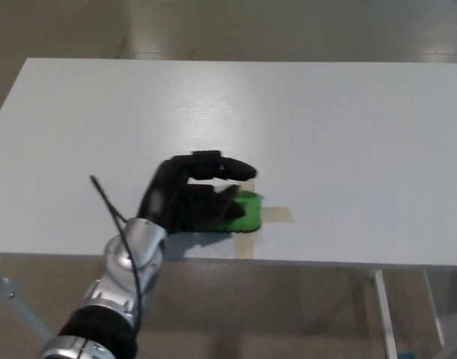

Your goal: Use the left hand to press on the green eraser and wipe the desk from center to the left and then back to center.

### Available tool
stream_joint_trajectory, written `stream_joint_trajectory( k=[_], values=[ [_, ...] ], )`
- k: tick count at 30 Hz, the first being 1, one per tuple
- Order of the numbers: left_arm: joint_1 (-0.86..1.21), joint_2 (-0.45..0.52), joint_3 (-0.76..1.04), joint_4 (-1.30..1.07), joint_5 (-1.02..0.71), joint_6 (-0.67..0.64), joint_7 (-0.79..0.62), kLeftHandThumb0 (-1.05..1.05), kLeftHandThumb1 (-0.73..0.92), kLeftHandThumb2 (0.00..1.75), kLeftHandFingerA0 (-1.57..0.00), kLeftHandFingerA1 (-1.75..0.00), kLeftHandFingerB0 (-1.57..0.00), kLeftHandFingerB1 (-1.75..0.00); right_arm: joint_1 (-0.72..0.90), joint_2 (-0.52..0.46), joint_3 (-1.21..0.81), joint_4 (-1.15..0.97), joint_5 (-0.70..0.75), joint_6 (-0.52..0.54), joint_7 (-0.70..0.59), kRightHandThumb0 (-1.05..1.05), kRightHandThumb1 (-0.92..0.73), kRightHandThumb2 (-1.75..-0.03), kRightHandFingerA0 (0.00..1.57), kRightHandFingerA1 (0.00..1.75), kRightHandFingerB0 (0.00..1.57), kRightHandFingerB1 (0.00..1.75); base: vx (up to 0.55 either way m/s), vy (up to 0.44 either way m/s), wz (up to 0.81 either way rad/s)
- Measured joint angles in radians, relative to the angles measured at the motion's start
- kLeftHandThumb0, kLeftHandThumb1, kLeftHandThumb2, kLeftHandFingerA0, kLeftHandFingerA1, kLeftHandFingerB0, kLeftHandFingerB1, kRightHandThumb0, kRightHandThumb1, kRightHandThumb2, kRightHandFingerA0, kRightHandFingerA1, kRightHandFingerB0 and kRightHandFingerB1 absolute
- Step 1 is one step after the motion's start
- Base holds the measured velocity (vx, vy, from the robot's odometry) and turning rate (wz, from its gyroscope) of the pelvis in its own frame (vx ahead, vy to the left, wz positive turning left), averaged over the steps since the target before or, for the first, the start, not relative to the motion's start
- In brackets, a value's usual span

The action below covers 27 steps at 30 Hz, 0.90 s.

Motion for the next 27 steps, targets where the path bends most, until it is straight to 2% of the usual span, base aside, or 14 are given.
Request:
stream_joint_trajectory(
  k=[13, 14, 15, 16, 17, 18, 19, 20, 21, 22, 27],
  values=[
    [0.007, -0.076, -0.043, -0.063, 0.029, 0.061, 0.014, -0.3, 0.75, 0.64, -1.09, -0.56, -0.95, -0.5, 0.004, 0.0, -0.007, -0.004, 0.006, -0.001, 0.019, -0.44, -0.76, -0.63, 0.68, 0.48, 0.67, 0.42, 0.0, 0.0, 0.0],
    [0.008, -0.077, -0.044, -0.068, 0.03, 0.065, 0.014, -0.32, 0.74, 0.63, -1.02, -0.5, -0.79, -0.44, 0.005, 0.0, -0.007, -0.004, 0.006, -0.001, 0.019, -0.44, -0.76, -0.63, 0.68, 0.48, 0.67, 0.42, 0.0, 0.0, 0.0],
    [0.009, -0.077, -0.045, -0.079, 0.031, 0.074, 0.013, -0.32, 0.74, 0.63, -1.02, -0.5, -0.79, -0.44, 0.005, 0.0, -0.007, -0.005, 0.006, -0.001, 0.019, -0.44, -0.76, -0.63, 0.68, 0.48, 0.67, 0.42, 0.0, 0.0, 0.0],
    [0.009, -0.077, -0.045, -0.079, 0.031, 0.074, 0.013, -0.4, 0.66, 0.6, -0.56, -0.39, -0.45, -0.34, 0.005, 0.0, -0.007, -0.005, 0.006, -0.001, 0.019, -0.44, -0.76, -0.63, 0.68, 0.48, 0.67, 0.42, 0.0, 0.0, 0.0],
    [0.01, -0.074, -0.046, -0.096, 0.032, 0.084, 0.012, -0.4, 0.66, 0.6, -0.56, -0.39, -0.45, -0.34, 0.006, 0.0, -0.007, -0.005, 0.006, -0.001, 0.02, -0.44, -0.76, -0.63, 0.68, 0.48, 0.67, 0.42, 0.0, 0.0, 0.0],
    [0.01, -0.071, -0.047, -0.107, 0.034, 0.093, 0.01, -0.49, 0.6, 0.58, -0.22, -0.31, -0.28, -0.32, 0.006, 0.0, -0.007, -0.006, 0.006, -0.001, 0.021, -0.44, -0.76, -0.63, 0.69, 0.48, 0.67, 0.42, 0.0, 0.0, 0.0],
    [0.012, -0.063, -0.046, -0.133, 0.036, 0.11, 0.0, -0.49, 0.6, 0.58, -0.22, -0.31, -0.28, -0.32, 0.006, 0.0, -0.007, -0.006, 0.007, -0.001, 0.023, -0.44, -0.76, -0.63, 0.69, 0.48, 0.67, 0.42, 0.0, 0.0, 0.0],
    [0.013, -0.059, -0.046, -0.153, 0.036, 0.122, -0.011, -0.64, 0.46, 0.63, 0.0, -0.08, -0.06, -0.31, 0.005, 0.001, -0.008, -0.006, 0.007, -0.001, 0.024, -0.44, -0.76, -0.63, 0.69, 0.48, 0.67, 0.43, 0.0, 0.0, 0.0],
    [0.013, -0.054, -0.044, -0.185, 0.034, 0.143, -0.031, -0.64, 0.46, 0.63, 0.0, -0.08, -0.06, -0.31, 0.004, 0.001, -0.008, -0.006, 0.007, -0.001, 0.027, -0.44, -0.76, -0.63, 0.69, 0.48, 0.67, 0.43, 0.0, 0.0, 0.0],
    [0.013, -0.047, -0.04, -0.209, 0.028, 0.156, -0.047, -0.7, 0.44, 0.79, 0.0, -0.05, -0.05, -0.33, 0.003, 0.001, -0.008, -0.005, 0.007, -0.001, 0.028, -0.43, -0.76, -0.63, 0.69, 0.48, 0.67, 0.43, 0.0, 0.0, 0.0],
    [0.005, -0.005, -0.016, -0.309, 0.0, 0.201, -0.116, -0.74, 0.45, 0.82, 0.0, 0.0, -0.02, -0.33, 0.002, 0.001, -0.011, -0.003, 0.009, -0.001, 0.031, -0.43, -0.76, -0.63, 0.69, 0.49, 0.67, 0.43, 0.0, 0.0, 0.0]
  ],
)
